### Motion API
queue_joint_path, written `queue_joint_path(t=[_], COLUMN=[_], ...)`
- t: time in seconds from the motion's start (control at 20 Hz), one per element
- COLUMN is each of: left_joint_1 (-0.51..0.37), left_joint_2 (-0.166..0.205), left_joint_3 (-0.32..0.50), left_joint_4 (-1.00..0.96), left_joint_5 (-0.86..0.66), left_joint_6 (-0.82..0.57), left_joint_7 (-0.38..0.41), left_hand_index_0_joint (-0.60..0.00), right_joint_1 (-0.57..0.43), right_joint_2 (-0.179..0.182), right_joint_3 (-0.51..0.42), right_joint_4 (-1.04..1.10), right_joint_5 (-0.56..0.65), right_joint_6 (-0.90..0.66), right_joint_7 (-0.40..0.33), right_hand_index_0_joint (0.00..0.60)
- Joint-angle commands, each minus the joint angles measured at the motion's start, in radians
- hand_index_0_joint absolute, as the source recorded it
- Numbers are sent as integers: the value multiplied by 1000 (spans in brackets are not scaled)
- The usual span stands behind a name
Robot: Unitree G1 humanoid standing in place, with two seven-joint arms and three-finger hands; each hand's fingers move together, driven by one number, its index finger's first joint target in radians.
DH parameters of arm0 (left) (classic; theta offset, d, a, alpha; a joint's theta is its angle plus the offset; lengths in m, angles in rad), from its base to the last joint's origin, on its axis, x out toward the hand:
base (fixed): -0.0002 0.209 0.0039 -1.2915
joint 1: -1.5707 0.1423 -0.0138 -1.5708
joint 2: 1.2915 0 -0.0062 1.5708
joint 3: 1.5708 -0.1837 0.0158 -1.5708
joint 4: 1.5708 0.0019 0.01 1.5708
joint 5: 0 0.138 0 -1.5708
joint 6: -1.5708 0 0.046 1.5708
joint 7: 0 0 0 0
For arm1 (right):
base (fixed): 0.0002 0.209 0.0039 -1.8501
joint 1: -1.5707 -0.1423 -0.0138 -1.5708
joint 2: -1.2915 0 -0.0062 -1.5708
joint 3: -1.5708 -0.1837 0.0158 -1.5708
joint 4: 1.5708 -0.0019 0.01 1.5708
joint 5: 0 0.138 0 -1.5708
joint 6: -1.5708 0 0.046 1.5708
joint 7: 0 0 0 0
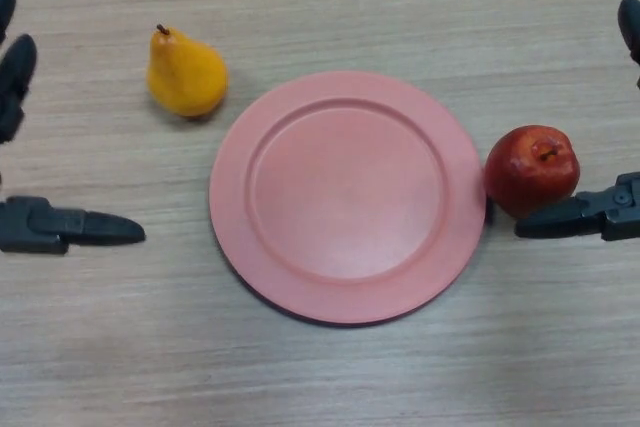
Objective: Pick up the red apple and place it on the plate
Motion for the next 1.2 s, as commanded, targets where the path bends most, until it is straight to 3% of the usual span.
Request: queue_joint_path(t=[0.05, 0.1, 0.35, 0.4, 0.5, 0.65, 1.0, 1.2], left_joint_1=[-72, -111, -273, -332, -412, -507, -744, -813], left_joint_2=[57, 74, 88, 91, 96, 104, 69, 30], left_joint_3=[36, 15, -78, -103, -119, -152, -228, -249], left_joint_4=[36, 105, 372, 499, 649, 835, 1310, 1460], left_joint_5=[28, 41, 113, 174, 202, 225, 391, 424], left_joint_6=[-207, -246, -407, -511, -585, -656, -857, -927], left_joint_7=[54, 74, 175, 207, 242, 251, 315, 328], left_hand_index_0_joint=[0, 0, 0, 0, 0, 0, 0, 0], right_joint_1=[-58, -66, -44, -27, -20, -20, 10, 30], right_joint_2=[-19, -12, 8, 18, 18, 13, 5, -2], right_joint_3=[-15, -7, 11, 10, 1, -2, -52, -82], right_joint_4=[-49, -43, -53, -68, -84, -95, -131, -139], right_joint_5=[-33, -39, -53, -50, -45, -49, -18, -7], right_joint_6=[-90, -94, -104, -97, -89, -89, -55, -70], right_joint_7=[-31, -36, -48, -57, -62, -66, -57, -50], right_hand_index_0_joint=[0, 0, 0, 0, 0, 0, 0, 0])
